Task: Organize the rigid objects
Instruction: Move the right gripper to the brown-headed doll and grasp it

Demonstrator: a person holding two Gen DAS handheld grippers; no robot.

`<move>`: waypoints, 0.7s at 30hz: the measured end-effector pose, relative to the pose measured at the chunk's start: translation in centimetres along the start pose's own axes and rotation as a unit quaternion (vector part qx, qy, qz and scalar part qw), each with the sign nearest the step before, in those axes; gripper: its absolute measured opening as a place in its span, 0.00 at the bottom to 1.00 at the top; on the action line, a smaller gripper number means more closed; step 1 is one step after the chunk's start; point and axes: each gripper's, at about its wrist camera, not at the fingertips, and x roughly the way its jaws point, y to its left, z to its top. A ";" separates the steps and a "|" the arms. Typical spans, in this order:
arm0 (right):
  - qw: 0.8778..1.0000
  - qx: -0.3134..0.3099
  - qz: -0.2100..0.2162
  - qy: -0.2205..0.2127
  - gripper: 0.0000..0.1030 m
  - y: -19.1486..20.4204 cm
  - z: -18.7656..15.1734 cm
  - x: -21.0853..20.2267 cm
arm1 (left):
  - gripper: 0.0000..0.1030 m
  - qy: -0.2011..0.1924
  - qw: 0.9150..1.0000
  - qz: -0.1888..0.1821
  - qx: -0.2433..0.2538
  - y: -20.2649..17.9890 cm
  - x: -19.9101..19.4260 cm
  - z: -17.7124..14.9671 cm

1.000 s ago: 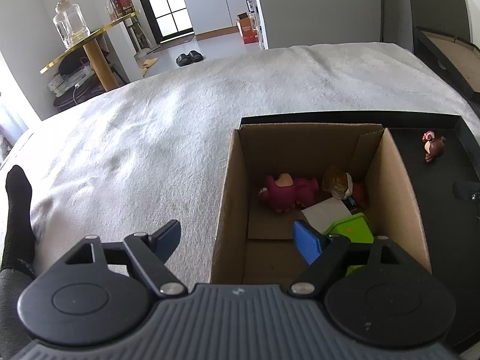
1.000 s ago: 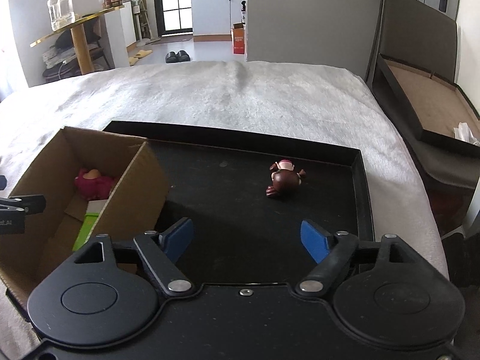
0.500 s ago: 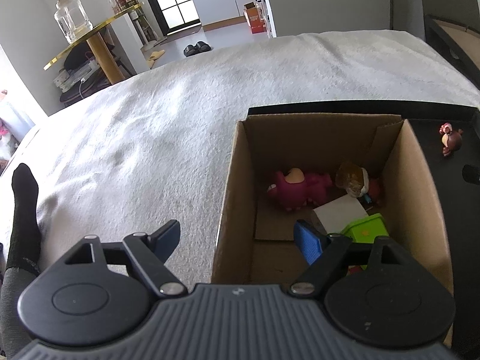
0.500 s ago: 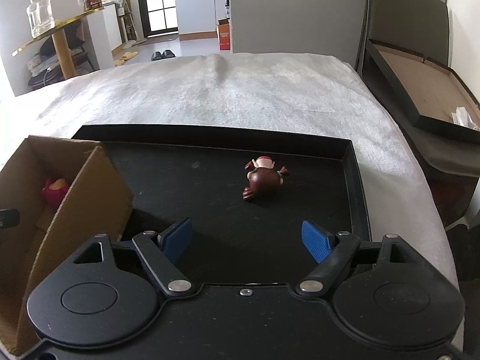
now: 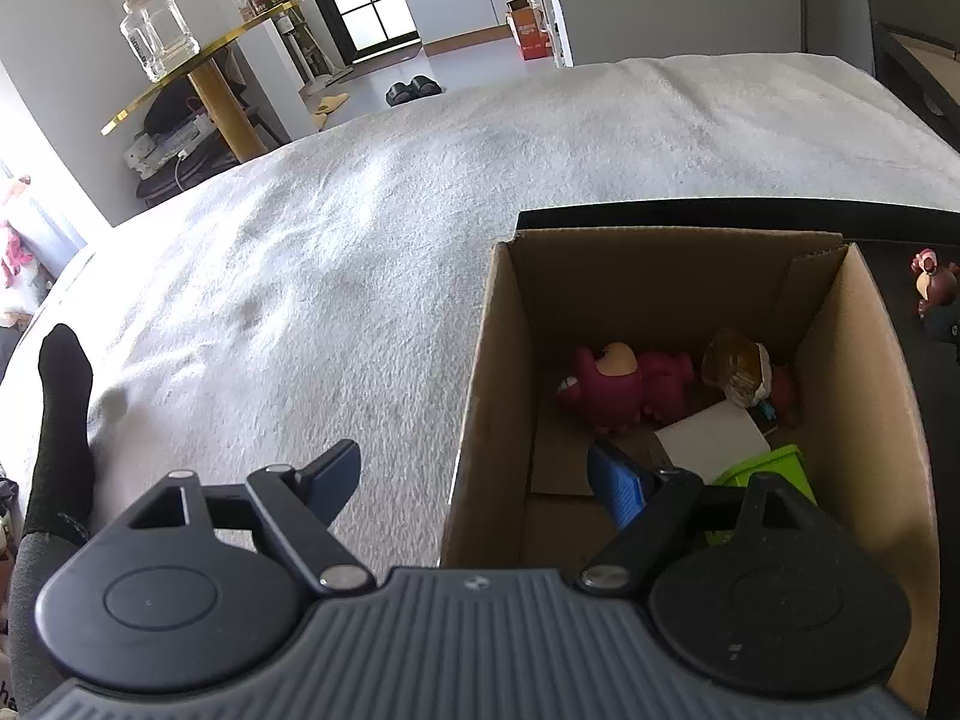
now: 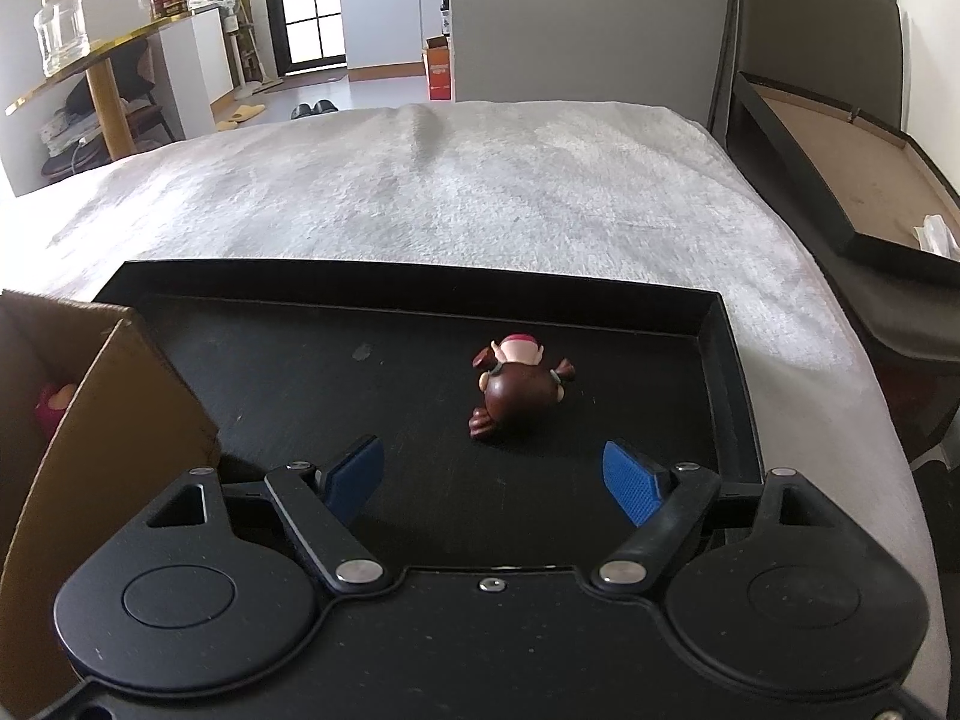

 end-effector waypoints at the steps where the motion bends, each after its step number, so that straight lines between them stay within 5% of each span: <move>1: 1.000 0.001 0.000 0.000 0.77 0.0 0.1 0.2 | 0.79 0.001 1.000 0.001 0.000 0.0 0.1 0.0; 13: 1.000 0.010 -0.004 0.000 0.76 -0.5 0.9 2.4 | 0.79 0.007 1.000 0.002 -0.007 0.2 0.7 0.1; 20: 1.000 0.015 -0.012 0.002 0.62 -0.7 1.1 3.6 | 0.79 0.008 1.000 -0.006 -0.011 0.3 0.8 0.1; 21: 1.000 0.012 -0.014 0.001 0.54 -0.7 1.1 3.7 | 0.79 0.007 1.000 -0.007 -0.011 0.3 0.8 0.1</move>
